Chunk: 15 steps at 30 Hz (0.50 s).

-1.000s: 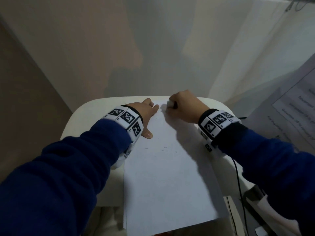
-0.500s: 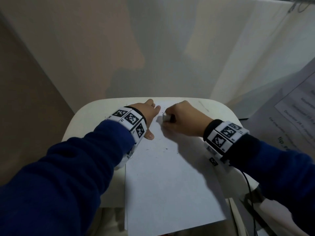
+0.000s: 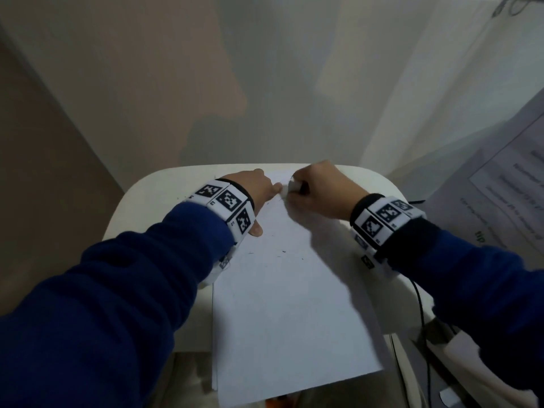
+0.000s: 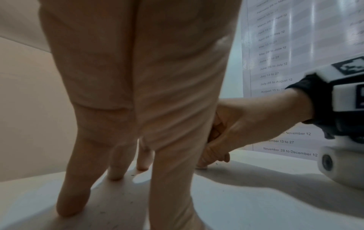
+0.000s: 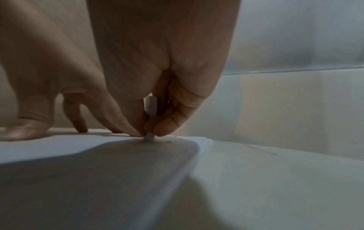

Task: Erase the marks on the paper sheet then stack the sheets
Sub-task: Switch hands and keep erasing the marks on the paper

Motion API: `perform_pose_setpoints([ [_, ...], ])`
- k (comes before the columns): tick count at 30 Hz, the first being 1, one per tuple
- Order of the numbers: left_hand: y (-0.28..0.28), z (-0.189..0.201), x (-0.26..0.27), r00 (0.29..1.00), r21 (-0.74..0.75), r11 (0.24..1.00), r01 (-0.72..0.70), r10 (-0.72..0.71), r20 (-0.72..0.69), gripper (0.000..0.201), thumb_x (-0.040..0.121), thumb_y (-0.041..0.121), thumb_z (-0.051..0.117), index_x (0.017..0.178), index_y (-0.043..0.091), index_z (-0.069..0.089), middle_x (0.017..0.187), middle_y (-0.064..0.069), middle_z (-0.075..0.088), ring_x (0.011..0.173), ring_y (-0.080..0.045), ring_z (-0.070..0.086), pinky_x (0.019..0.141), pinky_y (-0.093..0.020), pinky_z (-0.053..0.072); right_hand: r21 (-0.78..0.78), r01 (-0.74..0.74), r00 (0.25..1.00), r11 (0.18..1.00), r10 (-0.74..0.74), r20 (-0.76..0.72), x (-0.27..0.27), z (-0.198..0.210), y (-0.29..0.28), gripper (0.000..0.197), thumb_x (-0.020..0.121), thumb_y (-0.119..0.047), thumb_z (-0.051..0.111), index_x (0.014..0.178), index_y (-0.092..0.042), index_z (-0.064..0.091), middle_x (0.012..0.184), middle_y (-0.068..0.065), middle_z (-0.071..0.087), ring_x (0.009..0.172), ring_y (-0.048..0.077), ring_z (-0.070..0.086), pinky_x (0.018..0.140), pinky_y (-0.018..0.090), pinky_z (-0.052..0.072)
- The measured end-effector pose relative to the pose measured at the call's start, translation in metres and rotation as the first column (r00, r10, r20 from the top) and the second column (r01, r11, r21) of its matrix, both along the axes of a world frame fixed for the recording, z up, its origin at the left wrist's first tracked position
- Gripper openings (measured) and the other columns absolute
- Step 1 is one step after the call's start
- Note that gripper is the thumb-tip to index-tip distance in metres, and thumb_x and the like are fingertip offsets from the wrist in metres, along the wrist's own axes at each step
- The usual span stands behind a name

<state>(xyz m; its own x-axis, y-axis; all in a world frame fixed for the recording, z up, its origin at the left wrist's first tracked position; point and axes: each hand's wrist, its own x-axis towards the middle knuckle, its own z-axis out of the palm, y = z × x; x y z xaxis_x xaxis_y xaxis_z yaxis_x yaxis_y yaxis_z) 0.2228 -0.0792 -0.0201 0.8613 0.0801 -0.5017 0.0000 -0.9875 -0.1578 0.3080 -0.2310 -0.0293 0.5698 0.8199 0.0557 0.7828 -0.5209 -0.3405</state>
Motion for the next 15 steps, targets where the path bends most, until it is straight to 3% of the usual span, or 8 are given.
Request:
perform_pose_setpoints([
  [2, 0.001, -0.001, 0.000, 1.000, 0.016, 1.000, -0.007, 0.007, -0.013, 0.103, 0.075, 0.050, 0.082, 0.155, 0.024, 0.022, 0.128, -0.009, 0.043, 0.106, -0.028, 0.057, 0.088, -0.043, 0.054, 0.042, 0.027, 1.000, 0.999, -0.027, 0.001, 0.004, 0.000, 0.003, 0.032, 0.085, -0.019, 0.060, 0.060, 0.000, 0.052, 0.054, 0.012, 0.054, 0.052, 0.030, 0.045, 0.052, 0.036, 0.040],
  [4, 0.002, -0.001, -0.001, 0.999, 0.016, 1.000, -0.021, 0.022, -0.029, 0.098, 0.076, 0.050, 0.081, 0.153, 0.026, 0.025, 0.126, -0.008, 0.040, 0.104, -0.028, 0.057, 0.085, -0.043, 0.055, 0.000, -0.020, 1.000, 1.000, 0.020, 0.013, -0.005, -0.001, 0.004, 0.032, 0.085, -0.021, 0.059, 0.059, -0.005, 0.050, 0.052, 0.004, 0.048, 0.048, 0.019, 0.038, 0.049, 0.028, 0.035],
  [6, 0.002, -0.001, 0.000, 0.999, 0.024, 0.999, -0.024, 0.025, -0.042, 0.098, 0.078, 0.050, 0.080, 0.154, 0.026, 0.023, 0.131, -0.009, 0.038, 0.108, -0.029, 0.057, 0.087, -0.044, 0.055, -0.076, -0.076, 0.997, 0.994, 0.077, 0.013, -0.013, -0.002, 0.001, 0.029, 0.085, -0.026, 0.059, 0.062, -0.008, 0.053, 0.055, 0.000, 0.051, 0.050, 0.011, 0.041, 0.051, 0.020, 0.033],
  [11, 0.000, -0.006, 0.004, 0.993, 0.025, 0.996, -0.091, 0.092, -0.077, 0.116, 0.079, 0.050, 0.076, 0.159, 0.031, -0.006, 0.155, -0.009, 0.020, 0.130, -0.032, 0.048, 0.095, -0.047, 0.052, -0.015, -0.006, 1.000, 1.000, 0.007, 0.029, 0.007, 0.002, -0.005, 0.024, 0.083, -0.017, 0.060, 0.063, -0.004, 0.057, 0.056, 0.008, 0.058, 0.055, 0.026, 0.049, 0.061, 0.040, 0.048],
  [13, -0.001, -0.007, 0.005, 0.985, -0.008, 0.990, -0.142, 0.141, -0.096, 0.115, 0.077, 0.044, 0.074, 0.158, 0.033, -0.007, 0.156, -0.007, 0.016, 0.131, -0.030, 0.046, 0.096, -0.046, 0.052, -0.041, -0.033, 0.998, 0.999, 0.035, 0.043, 0.004, 0.002, -0.006, 0.025, 0.083, -0.020, 0.060, 0.063, -0.005, 0.057, 0.057, 0.007, 0.058, 0.056, 0.026, 0.049, 0.062, 0.040, 0.048],
  [15, -0.002, -0.006, 0.005, 0.973, -0.068, 0.976, -0.209, 0.201, -0.111, 0.111, 0.073, 0.047, 0.072, 0.159, 0.033, 0.003, 0.156, -0.003, 0.014, 0.130, -0.027, 0.047, 0.096, -0.044, 0.052, -0.121, -0.099, 0.994, 0.988, 0.104, 0.041, -0.007, 0.004, -0.007, 0.028, 0.084, -0.030, 0.060, 0.068, -0.008, 0.060, 0.060, 0.004, 0.060, 0.060, 0.022, 0.052, 0.064, 0.035, 0.047],
])
